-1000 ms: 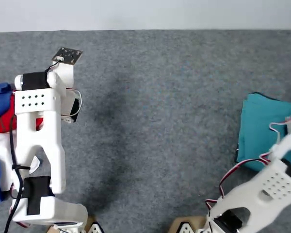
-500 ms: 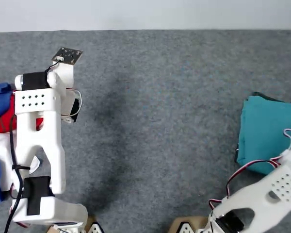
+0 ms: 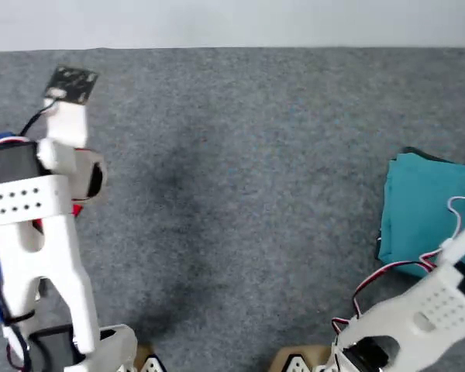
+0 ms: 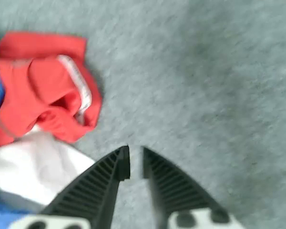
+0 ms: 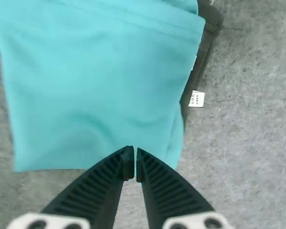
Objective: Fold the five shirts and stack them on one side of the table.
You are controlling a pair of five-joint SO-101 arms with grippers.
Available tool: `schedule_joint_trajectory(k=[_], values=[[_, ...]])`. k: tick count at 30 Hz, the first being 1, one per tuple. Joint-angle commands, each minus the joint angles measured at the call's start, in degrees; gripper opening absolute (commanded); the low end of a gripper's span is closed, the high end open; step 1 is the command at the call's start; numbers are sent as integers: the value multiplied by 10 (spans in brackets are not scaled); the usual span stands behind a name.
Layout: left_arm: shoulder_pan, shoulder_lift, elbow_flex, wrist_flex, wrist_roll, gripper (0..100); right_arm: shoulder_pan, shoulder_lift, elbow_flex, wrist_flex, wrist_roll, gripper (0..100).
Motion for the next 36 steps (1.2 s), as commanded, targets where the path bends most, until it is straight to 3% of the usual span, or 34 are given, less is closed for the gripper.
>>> schedule_joint_trajectory(k=[1,9,14,21,31,36], values=[[-88,-31,2,14,-42,152,-37,-109,56,23,-55,9],[-291,-30,4,-7,-232,184,-165,-329,312,22,-157,9],[-383,-30,44,-100,-323,194,-247,-432,440,22,-197,9],[-433,-30,157,-278,-325,242,-290,-473,512,22,-231,9],[-427,-14,304,-523,-322,240,-290,-479,527,22,-236,9],[-422,72,298,-604,-272,227,-290,-479,527,22,-236,9]])
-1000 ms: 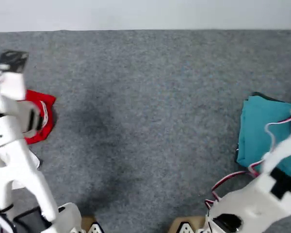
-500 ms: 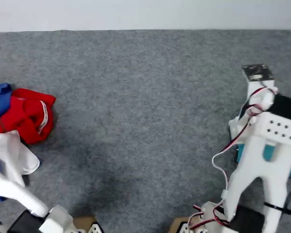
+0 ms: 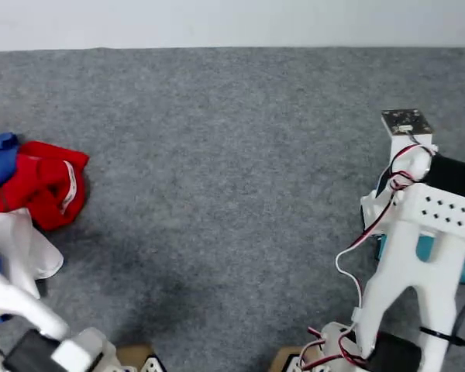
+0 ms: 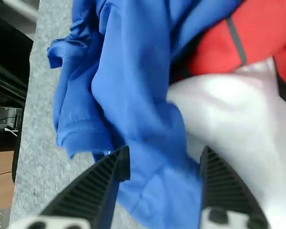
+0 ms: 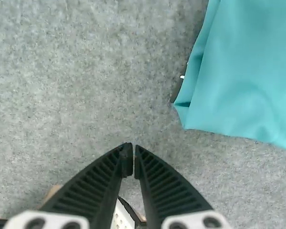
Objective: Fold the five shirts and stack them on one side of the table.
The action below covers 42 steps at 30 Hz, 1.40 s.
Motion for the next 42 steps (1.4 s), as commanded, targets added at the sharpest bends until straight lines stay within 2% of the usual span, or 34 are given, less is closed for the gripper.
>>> schedule_joint_trajectory(k=[1,6,13,19,23,27,33,38,42], values=[[4,45,-25,-49,35,202,-7,-20,-3,22,-7,9],[7,62,-83,-47,44,0,-7,-16,-3,22,-7,9],[30,-18,-157,25,52,4,-7,-15,-2,22,-6,9],[60,-137,-216,26,208,5,-7,-15,-2,22,-4,9],[113,-205,-264,26,303,6,-7,-18,-2,22,-4,9],[208,-262,-319,26,359,6,-7,-19,-2,22,-4,9],[455,-295,-359,26,360,6,-7,-19,-2,22,-4,9],[644,-267,-320,34,310,6,-7,-19,-2,22,-4,9],[721,-231,-283,108,249,6,-7,-19,-2,22,-4,9]])
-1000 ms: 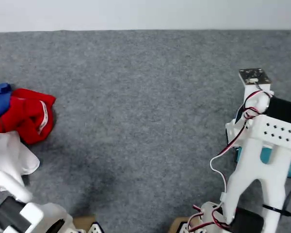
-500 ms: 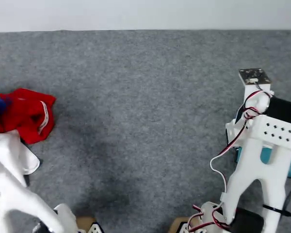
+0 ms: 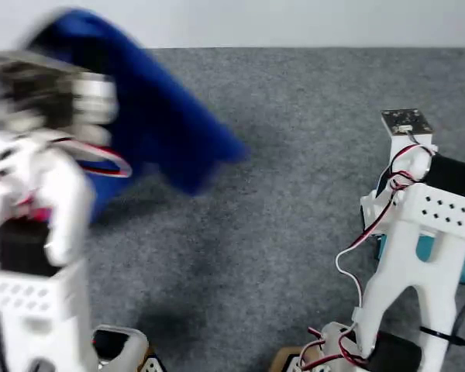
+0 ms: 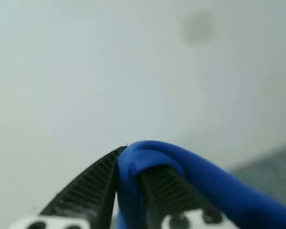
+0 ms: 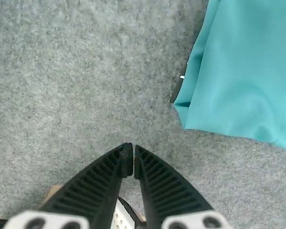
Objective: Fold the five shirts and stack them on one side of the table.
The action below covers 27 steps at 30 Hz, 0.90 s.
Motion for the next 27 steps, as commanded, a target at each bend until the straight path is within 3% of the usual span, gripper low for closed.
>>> schedule_joint_trajectory(k=[1,6,12,21,23,27], values=[[55,25,19,82,-60,6,-7,-19,-2,22,-4,9],[45,81,109,194,-137,7,-19,-14,-2,22,-4,9],[-29,179,240,164,-214,9,-142,-12,-2,22,-4,9],[-167,254,217,159,-270,152,-335,126,-18,21,-3,9],[-200,256,205,161,-271,172,-368,165,-35,21,-3,35],[-275,256,193,162,-292,185,-431,229,-81,21,-4,176]])
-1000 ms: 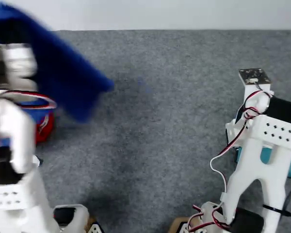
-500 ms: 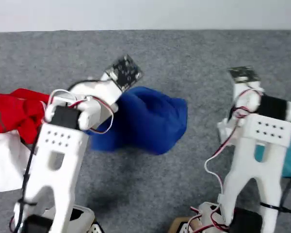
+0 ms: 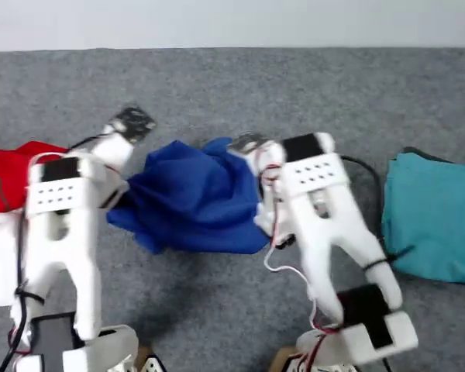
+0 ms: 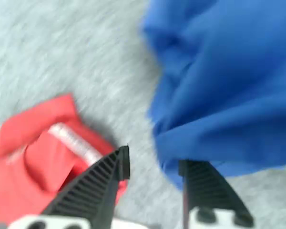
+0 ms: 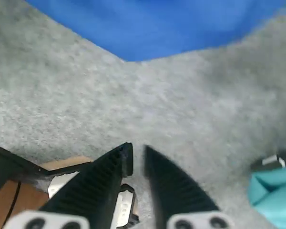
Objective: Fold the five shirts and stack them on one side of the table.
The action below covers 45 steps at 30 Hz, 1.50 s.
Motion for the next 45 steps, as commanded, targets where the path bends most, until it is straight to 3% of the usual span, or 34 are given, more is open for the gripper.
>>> schedule_joint_trajectory(k=[1,7,13,19,24,31,40,45], values=[[-69,-1,-25,-11,-29,185,-60,41,-66,21,-4,206],[-177,-1,-22,-12,-32,182,-161,136,-154,21,-4,232],[-231,-1,-22,-13,-32,182,-199,293,-250,21,-4,231],[-247,-1,-24,-14,-32,182,-125,438,-396,21,0,177],[-252,-1,-24,-16,-32,181,-30,498,-556,21,97,55],[-250,-1,-24,-31,-32,181,62,560,-719,22,132,80],[-249,-1,-24,-31,-32,181,28,477,-687,25,129,86],[-249,-1,-24,-31,-32,181,21,365,-530,25,128,199]])
